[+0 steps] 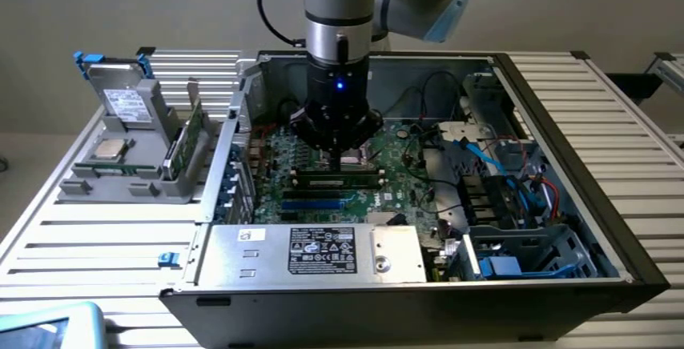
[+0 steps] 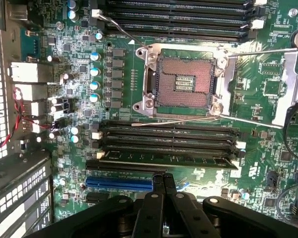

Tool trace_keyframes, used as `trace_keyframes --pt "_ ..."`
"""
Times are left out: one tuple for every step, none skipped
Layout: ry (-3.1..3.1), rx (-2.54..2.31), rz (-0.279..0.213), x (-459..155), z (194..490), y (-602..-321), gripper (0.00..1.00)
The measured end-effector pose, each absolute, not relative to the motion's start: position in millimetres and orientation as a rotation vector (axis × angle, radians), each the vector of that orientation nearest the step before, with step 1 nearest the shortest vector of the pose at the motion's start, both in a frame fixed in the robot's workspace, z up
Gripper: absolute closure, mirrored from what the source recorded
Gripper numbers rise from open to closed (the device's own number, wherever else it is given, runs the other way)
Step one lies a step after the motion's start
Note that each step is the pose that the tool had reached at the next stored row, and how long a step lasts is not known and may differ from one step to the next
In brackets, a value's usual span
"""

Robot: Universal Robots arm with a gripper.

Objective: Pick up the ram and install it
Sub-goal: 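Press down the ram until it locks into place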

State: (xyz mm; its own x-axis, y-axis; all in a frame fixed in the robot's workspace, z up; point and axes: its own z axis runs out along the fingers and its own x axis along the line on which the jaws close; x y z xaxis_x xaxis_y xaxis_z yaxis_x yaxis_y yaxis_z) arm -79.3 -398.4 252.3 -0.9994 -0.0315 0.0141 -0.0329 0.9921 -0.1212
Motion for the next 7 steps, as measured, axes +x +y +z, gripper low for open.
trace_keyframes --pt "-3.123 0.035 0.190 -79.3 252.3 -398.4 0.89" --pt "-3.123 0.030 0.190 -79.3 252.3 -398.4 0.89" --pt "-3.123 0.030 0.190 -79.3 252.3 -398.4 0.89" --pt "-3.123 0.030 0.190 -79.3 252.2 -398.5 0.89" --pt "-3.123 0.030 0.190 -79.3 252.2 -398.6 0.89" --pt "-3.123 0.030 0.190 -79.3 252.3 -398.6 0.89" --pt "-3.123 0.030 0.190 -79.3 252.3 -398.6 0.89"
